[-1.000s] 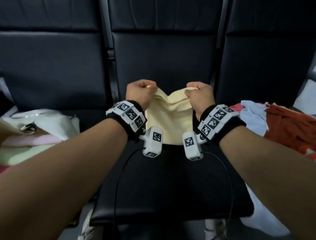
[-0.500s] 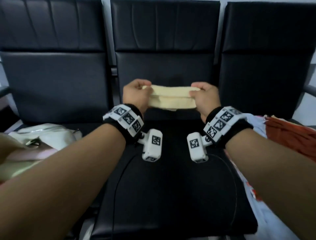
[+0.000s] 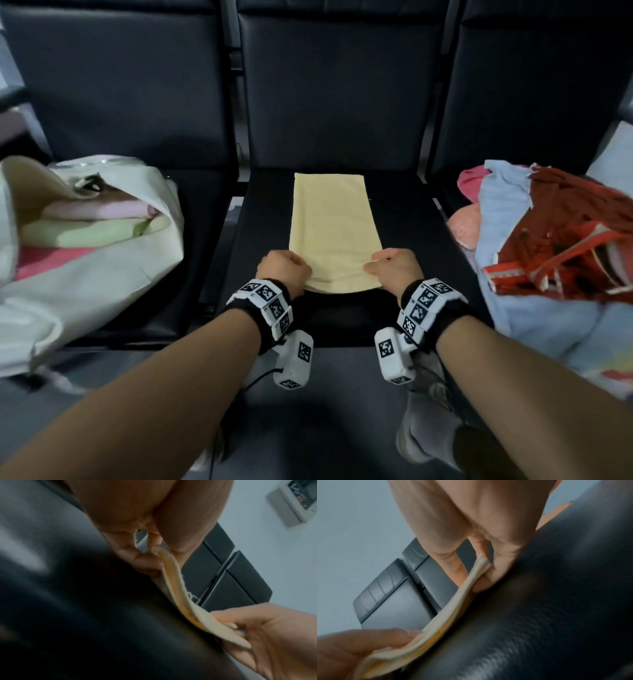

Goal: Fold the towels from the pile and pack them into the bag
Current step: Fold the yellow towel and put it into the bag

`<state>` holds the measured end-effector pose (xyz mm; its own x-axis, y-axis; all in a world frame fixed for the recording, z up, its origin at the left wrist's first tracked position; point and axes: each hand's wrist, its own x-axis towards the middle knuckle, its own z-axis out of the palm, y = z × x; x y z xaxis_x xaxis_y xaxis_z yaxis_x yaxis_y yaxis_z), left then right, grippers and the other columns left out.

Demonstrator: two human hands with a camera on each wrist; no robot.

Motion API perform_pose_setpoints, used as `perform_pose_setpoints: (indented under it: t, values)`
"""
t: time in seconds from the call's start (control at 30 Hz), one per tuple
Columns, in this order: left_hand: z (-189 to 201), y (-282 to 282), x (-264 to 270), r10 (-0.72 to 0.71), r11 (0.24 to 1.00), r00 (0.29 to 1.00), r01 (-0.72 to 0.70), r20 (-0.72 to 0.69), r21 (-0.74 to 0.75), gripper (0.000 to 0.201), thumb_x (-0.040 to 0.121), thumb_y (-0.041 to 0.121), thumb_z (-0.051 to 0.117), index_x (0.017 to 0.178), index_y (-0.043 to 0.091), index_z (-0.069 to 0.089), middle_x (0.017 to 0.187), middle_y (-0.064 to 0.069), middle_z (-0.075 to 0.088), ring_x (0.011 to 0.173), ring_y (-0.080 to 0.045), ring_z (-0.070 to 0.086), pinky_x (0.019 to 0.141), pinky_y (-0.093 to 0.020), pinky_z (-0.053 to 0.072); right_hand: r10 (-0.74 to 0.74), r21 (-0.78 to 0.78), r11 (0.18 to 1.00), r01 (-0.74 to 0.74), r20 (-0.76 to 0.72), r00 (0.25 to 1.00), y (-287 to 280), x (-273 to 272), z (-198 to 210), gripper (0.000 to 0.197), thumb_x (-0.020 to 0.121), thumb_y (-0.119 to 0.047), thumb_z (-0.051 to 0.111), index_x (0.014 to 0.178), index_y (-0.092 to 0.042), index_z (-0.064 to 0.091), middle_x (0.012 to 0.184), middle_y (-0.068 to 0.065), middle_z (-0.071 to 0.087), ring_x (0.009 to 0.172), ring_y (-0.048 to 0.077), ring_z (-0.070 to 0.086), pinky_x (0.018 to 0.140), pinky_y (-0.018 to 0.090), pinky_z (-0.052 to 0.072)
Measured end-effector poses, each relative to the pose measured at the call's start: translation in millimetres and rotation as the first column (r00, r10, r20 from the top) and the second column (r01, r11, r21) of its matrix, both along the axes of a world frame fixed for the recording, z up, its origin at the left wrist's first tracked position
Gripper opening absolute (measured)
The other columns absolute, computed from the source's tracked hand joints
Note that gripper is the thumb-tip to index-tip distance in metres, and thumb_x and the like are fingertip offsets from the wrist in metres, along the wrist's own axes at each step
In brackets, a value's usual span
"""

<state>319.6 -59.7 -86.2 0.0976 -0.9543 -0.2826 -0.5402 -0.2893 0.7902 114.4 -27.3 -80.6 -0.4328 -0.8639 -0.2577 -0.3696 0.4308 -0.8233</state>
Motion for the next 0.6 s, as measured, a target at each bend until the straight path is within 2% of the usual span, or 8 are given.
perform_pose_setpoints:
  t: [0.07,0.13,0.17,0.27,0.37,0.47,0.6]
  values:
    - [2,8,4,-0.089,0.996,0.984,0.091,0.156,-0.007,0.019,0.079,0.033,0.075,0.097,0.028,0.072,0.118,0.0,0.056,0.089,-0.021,0.065,0.082,-0.027,0.054,0.041,0.009,0.999,-0.041,-0.062,0.997,12,3,4,0.039,0.08,-0.019,0.081,0.115,-0.014,0.066,0.107,0.003,0.064,0.101,0.024,0.067,0.096,0.037,0.054]
    - [5,14,6,-0.144,0.989,0.959,0.143,0.244,0.024,0.032,0.079,0.033,0.08,0.109,0.026,0.069,0.12,0.0,0.038,0.092,-0.023,0.06,0.081,-0.027,0.047,0.098,0.031,0.995,-0.093,-0.178,0.979,22,5,9,0.045,0.075,-0.018,0.084,0.117,-0.016,0.066,0.11,0.005,0.066,0.102,0.024,0.068,0.092,0.031,0.054]
    - [6,17,7,-0.154,0.988,0.953,0.152,0.262,0.027,0.035,0.078,0.031,0.082,0.111,0.025,0.069,0.12,0.0,0.035,0.093,-0.023,0.06,0.08,-0.028,0.047,0.125,0.054,0.992,-0.116,-0.238,0.963,26,6,12,0.046,0.074,-0.015,0.085,0.117,-0.016,0.067,0.115,0.006,0.066,0.106,0.024,0.066,0.09,0.028,0.052]
    - [10,21,10,-0.147,0.988,0.944,0.154,0.296,-0.001,0.032,0.078,0.027,0.082,0.108,0.026,0.071,0.124,0.001,0.046,0.096,-0.022,0.062,0.08,-0.03,0.052,0.143,0.092,0.989,-0.12,-0.317,0.938,32,8,16,0.039,0.076,-0.011,0.082,0.113,-0.016,0.071,0.12,0.007,0.067,0.11,0.024,0.064,0.089,0.027,0.051]
    - [9,23,13,-0.118,0.991,0.95,0.129,0.288,-0.019,0.016,0.084,0.026,0.076,0.099,0.029,0.072,0.11,-0.001,0.065,0.095,-0.022,0.066,0.081,-0.032,0.057,0.08,0.069,0.996,-0.061,-0.34,0.937,35,7,18,0.02,0.083,-0.007,0.072,0.102,-0.013,0.075,0.115,0.008,0.071,0.107,0.027,0.066,0.09,0.031,0.054]
    - [11,27,15,-0.109,0.991,0.96,0.125,0.256,-0.047,0.006,0.088,0.029,0.066,0.091,0.031,0.071,0.101,0.0,0.069,0.086,-0.022,0.066,0.069,-0.028,0.051,0.058,0.031,0.998,-0.05,-0.343,0.938,33,4,14,0.016,0.085,-0.011,0.069,0.097,-0.02,0.075,0.113,0.003,0.071,0.103,0.025,0.067,0.083,0.027,0.053]
    - [14,28,13,-0.087,0.99,0.974,0.108,0.21,-0.09,0.01,0.093,0.033,0.056,0.09,0.034,0.066,0.098,0.0,0.069,0.076,-0.016,0.06,0.056,-0.025,0.04,0.065,-0.044,0.995,-0.089,-0.388,0.919,30,2,8,0.014,0.089,-0.016,0.068,0.099,-0.02,0.077,0.106,0.002,0.073,0.097,0.025,0.067,0.075,0.027,0.05]
